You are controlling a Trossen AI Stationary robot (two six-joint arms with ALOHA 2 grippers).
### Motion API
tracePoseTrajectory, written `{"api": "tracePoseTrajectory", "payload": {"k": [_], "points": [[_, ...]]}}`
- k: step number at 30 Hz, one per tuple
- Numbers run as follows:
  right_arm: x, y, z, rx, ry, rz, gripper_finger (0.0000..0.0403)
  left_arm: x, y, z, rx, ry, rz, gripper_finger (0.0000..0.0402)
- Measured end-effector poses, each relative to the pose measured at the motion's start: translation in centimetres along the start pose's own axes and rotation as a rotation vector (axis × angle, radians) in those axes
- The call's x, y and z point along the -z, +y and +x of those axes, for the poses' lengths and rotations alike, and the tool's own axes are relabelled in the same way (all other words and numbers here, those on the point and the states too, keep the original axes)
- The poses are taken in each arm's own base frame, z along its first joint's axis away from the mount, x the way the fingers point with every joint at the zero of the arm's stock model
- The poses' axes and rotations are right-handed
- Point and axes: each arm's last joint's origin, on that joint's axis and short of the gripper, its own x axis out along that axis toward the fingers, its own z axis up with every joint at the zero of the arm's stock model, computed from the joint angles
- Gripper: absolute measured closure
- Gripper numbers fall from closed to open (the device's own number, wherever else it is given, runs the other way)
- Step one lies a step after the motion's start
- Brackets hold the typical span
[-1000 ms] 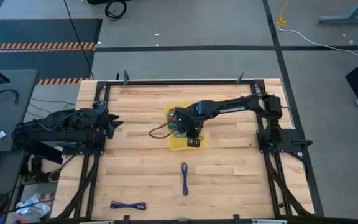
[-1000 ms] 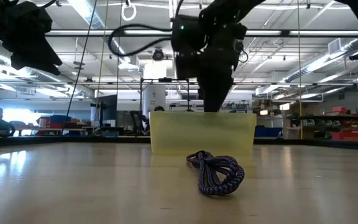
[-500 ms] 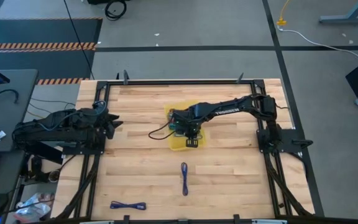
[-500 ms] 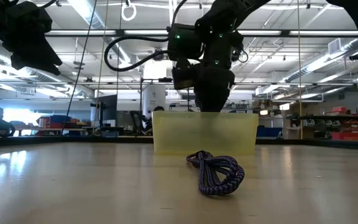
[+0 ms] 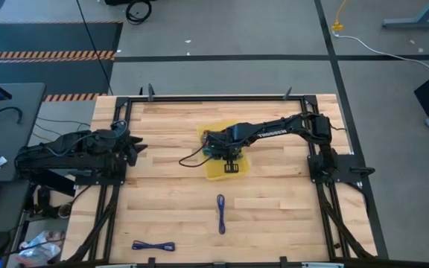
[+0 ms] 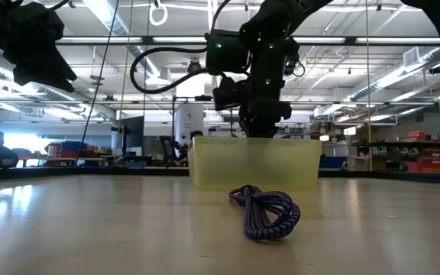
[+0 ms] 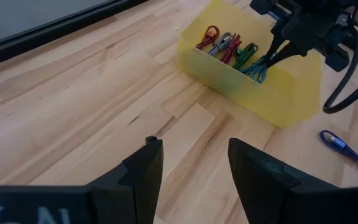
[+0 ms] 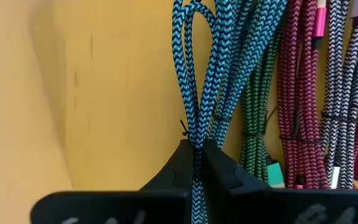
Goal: Pick and place USB-C Cables
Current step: Put the light blue charger cable into the yellow bin
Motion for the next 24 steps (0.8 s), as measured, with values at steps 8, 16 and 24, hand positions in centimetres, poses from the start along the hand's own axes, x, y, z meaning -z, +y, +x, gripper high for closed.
{"api": "tracePoseTrajectory", "payload": {"k": [8, 16, 24], "points": [[-0.48, -0.07, -0.01, 0.009, -0.049, 0.003, 0.039, -0.01, 0.02, 0.0, -0.005, -0.003, -0.001, 0.0214], [-0.57, -0.04, -0.01, -0.017, -0.061, 0.013, 0.039, -0.01, 0.02, 0.0, -0.005, -0.003, -0.001, 0.0214], [-0.53, -0.02, 0.0, -0.021, -0.058, 0.013, 0.0368, -0.01, 0.01, 0.0, -0.005, -0.003, -0.001, 0.0214]]}}
